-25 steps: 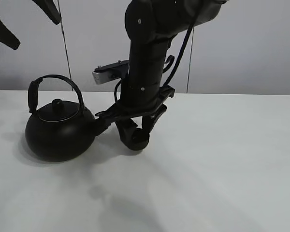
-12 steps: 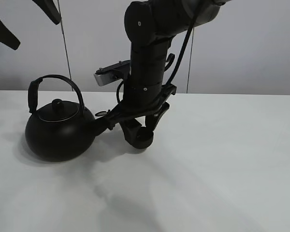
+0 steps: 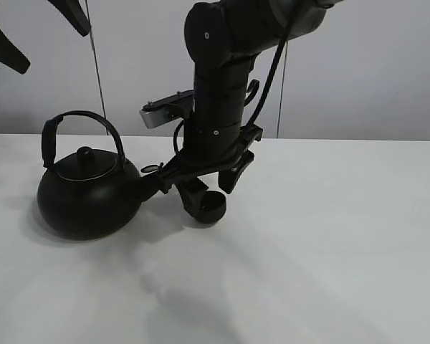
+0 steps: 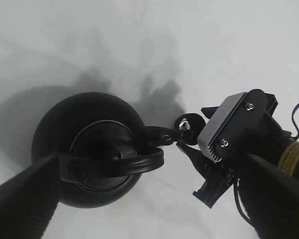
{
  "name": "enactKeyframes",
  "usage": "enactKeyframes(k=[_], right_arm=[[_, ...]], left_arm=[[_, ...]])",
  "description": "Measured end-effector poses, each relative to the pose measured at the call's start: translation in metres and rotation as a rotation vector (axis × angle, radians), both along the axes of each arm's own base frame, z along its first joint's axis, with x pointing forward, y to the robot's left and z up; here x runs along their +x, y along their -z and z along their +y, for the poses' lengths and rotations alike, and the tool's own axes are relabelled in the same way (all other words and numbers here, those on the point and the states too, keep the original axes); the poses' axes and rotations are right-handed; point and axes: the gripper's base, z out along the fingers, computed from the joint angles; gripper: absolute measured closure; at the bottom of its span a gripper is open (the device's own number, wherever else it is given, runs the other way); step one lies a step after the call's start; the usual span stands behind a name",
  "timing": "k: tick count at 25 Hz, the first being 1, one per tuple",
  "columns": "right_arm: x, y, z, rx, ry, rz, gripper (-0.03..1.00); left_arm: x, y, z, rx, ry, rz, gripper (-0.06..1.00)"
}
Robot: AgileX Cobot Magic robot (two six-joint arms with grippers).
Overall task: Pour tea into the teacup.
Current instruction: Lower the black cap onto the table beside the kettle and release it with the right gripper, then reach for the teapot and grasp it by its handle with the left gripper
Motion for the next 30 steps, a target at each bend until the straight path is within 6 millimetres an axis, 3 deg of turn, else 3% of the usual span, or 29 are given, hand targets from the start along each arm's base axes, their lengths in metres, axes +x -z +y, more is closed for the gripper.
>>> enactKeyframes(k=[6,11,14,18,23,27,30], right_arm=[[-0.002,-0.006,-0.001,0.007,0.04,0.014,0.34],[-0.008,-0.043,-0.014,0.001,0.069,0.019,0.32],[-0.001,-0.069,-0.043,0.006,0.14,0.012,0.32],[0.018,-0.096,-0.115,-0.002,0.309,0.002,0.32],[0.024,-0.138,-0.242,-0.013,0.6,-0.041,0.32],[-0.001,-0.182,-0.324,0.07,0.817,-0.12,0.33],[-0.027,-0.215,-0.348,0.147,0.894,-0.183,0.33]], left_arm=[[0.0,0.0,0.0,0.0,0.0,0.0,0.25],[0.0,0.0,0.0,0.0,0.001,0.0,0.25],[0.0,0.0,0.0,0.0,0.001,0.0,0.25],[0.0,0.0,0.0,0.0,0.001,0.0,0.25],[0.0,0.0,0.0,0.0,0.001,0.0,0.25],[0.0,0.0,0.0,0.0,0.001,0.0,0.25],[0.0,0.0,0.0,0.0,0.001,0.0,0.25]])
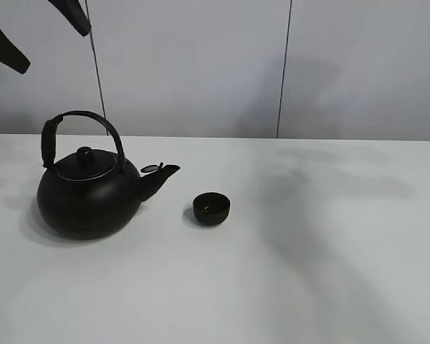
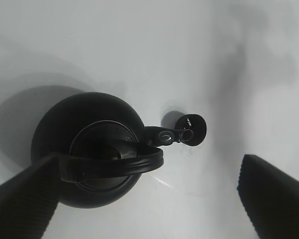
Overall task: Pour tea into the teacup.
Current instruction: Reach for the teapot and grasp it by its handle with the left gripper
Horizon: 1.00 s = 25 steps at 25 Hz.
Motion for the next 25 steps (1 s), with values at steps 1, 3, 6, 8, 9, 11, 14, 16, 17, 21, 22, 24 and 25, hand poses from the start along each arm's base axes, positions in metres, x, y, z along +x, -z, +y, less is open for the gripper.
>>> enactKeyframes(k=[1,3,6,8,9,11,14,16,17,21,22,24,25], right_arm=[[-0.01,-0.012,-0.001,0.003,0.006,-0.03,0.33],[-0.033,-0.031,0.003,-0.005,0.002,-0.074,0.33],[-0.081,-0.051,0.015,-0.012,-0.005,-0.121,0.33],[-0.125,-0.064,0.025,-0.024,-0.007,-0.168,0.33],[-0.149,-0.067,0.031,-0.03,-0.008,-0.191,0.33],[-0.194,-0.069,0.042,-0.042,-0.008,-0.239,0.33],[-0.263,-0.06,0.058,-0.054,0.005,-0.333,0.33],[-0.302,-0.047,0.068,-0.071,0.007,-0.441,0.33],[-0.316,-0.04,0.071,-0.083,0.001,-0.485,0.33],[-0.36,-0.002,0.08,-0.106,-0.014,-0.581,0.33],[-0.369,0.009,0.081,-0.111,-0.012,-0.596,0.33],[-0.381,0.028,0.084,-0.117,-0.012,-0.617,0.33],[-0.388,0.036,0.085,-0.123,-0.011,-0.639,0.33]], left_arm=[[0.0,0.0,0.0,0.0,0.0,0.0,0.25],[0.0,0.0,0.0,0.0,0.0,0.0,0.25],[0.0,0.0,0.0,0.0,0.0,0.0,0.25],[0.0,0.0,0.0,0.0,0.0,0.0,0.25],[0.0,0.0,0.0,0.0,0.0,0.0,0.25],[0.0,0.0,0.0,0.0,0.0,0.0,0.25],[0.0,0.0,0.0,0.0,0.0,0.0,0.25],[0.0,0.0,0.0,0.0,0.0,0.0,0.25],[0.0,0.0,0.0,0.0,0.0,0.0,0.25],[0.0,0.0,0.0,0.0,0.0,0.0,0.25],[0.0,0.0,0.0,0.0,0.0,0.0,0.25],[0.0,0.0,0.0,0.0,0.0,0.0,0.25],[0.0,0.0,0.0,0.0,0.0,0.0,0.25]])
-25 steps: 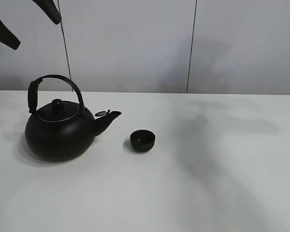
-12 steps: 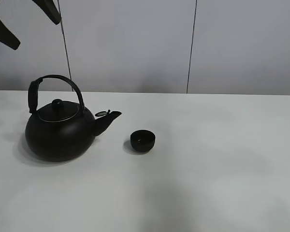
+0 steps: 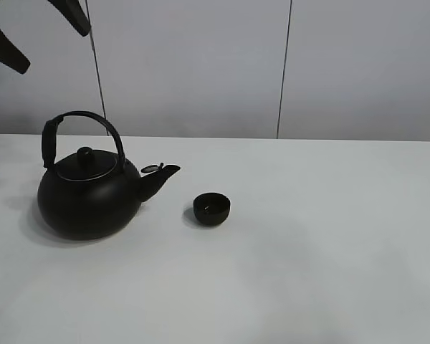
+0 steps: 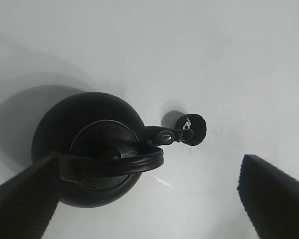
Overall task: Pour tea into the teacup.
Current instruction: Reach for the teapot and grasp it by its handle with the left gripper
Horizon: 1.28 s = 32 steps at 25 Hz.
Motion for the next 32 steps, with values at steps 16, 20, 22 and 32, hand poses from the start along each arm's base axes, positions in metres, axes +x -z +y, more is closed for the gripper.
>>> enactKeyframes(k=[16,20,22,32], right_arm=[[0.006,0.054,0.003,0.059,-0.044,0.064,0.33],[0.011,0.055,0.005,0.116,-0.041,0.016,0.33],[0.012,0.056,0.005,0.121,-0.037,0.012,0.33],[0.014,0.06,0.004,0.123,-0.036,0.023,0.33]], left_arm=[[0.003,-0.001,0.0,0.0,-0.016,-0.027,0.25],[0.004,-0.001,0.001,-0.001,-0.021,-0.036,0.25],[0.004,-0.001,0.001,-0.001,-0.021,-0.036,0.25],[0.004,-0.001,0.001,-0.001,-0.022,-0.037,0.25]])
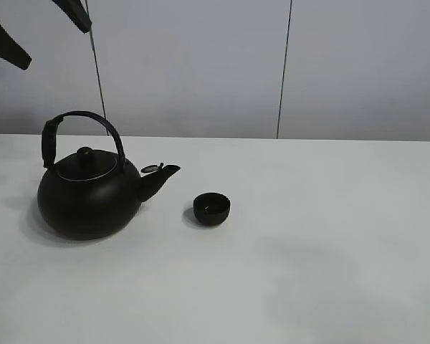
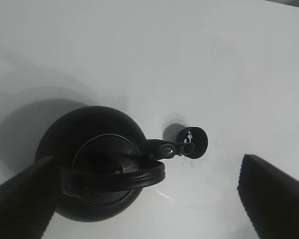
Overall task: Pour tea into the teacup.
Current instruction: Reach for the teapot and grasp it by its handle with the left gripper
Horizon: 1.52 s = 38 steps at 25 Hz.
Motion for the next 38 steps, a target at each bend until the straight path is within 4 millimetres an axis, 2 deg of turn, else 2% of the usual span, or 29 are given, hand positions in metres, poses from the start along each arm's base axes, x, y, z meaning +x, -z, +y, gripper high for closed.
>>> enactKeyframes(k=[13,16,19,21,25,27,29,31,34,38], right_arm=[[0.0,0.0,0.0,-0.001,0.0,-0.001,0.33],[0.0,0.0,0.0,-0.001,0.001,-0.001,0.33],[0.0,0.0,0.0,-0.001,0.001,-0.001,0.33],[0.0,0.0,0.0,-0.001,0.001,-0.001,0.33],[0.0,0.0,0.0,-0.001,0.001,-0.001,0.33],[0.0,0.0,0.0,-0.001,0.001,-0.001,0.33],[0.0,0.0,0.0,-0.001,0.001,-0.001,0.33],[0.0,0.0,0.0,-0.001,0.001,-0.001,0.33],[0.0,0.0,0.0,-0.002,0.001,0.0,0.33],[0.0,0.0,0.0,-0.003,0.002,0.0,0.33]], left_arm=[[0.002,-0.001,0.002,0.0,-0.015,-0.018,0.25],[0.003,-0.005,0.005,0.013,-0.037,-0.067,0.25],[-0.011,-0.017,0.008,0.101,-0.06,-0.228,0.25],[-0.034,-0.027,0.006,0.164,-0.073,-0.376,0.25],[-0.087,-0.008,0.004,0.25,-0.139,-0.658,0.25],[-0.11,0.019,0.005,0.276,-0.184,-0.774,0.25],[-0.126,0.04,0.011,0.297,-0.251,-0.909,0.25],[-0.14,0.064,0.017,0.328,-0.284,-0.973,0.25],[-0.15,0.092,0.019,0.351,-0.264,-1.016,0.25],[-0.147,0.126,0.011,0.347,-0.152,-0.955,0.25]])
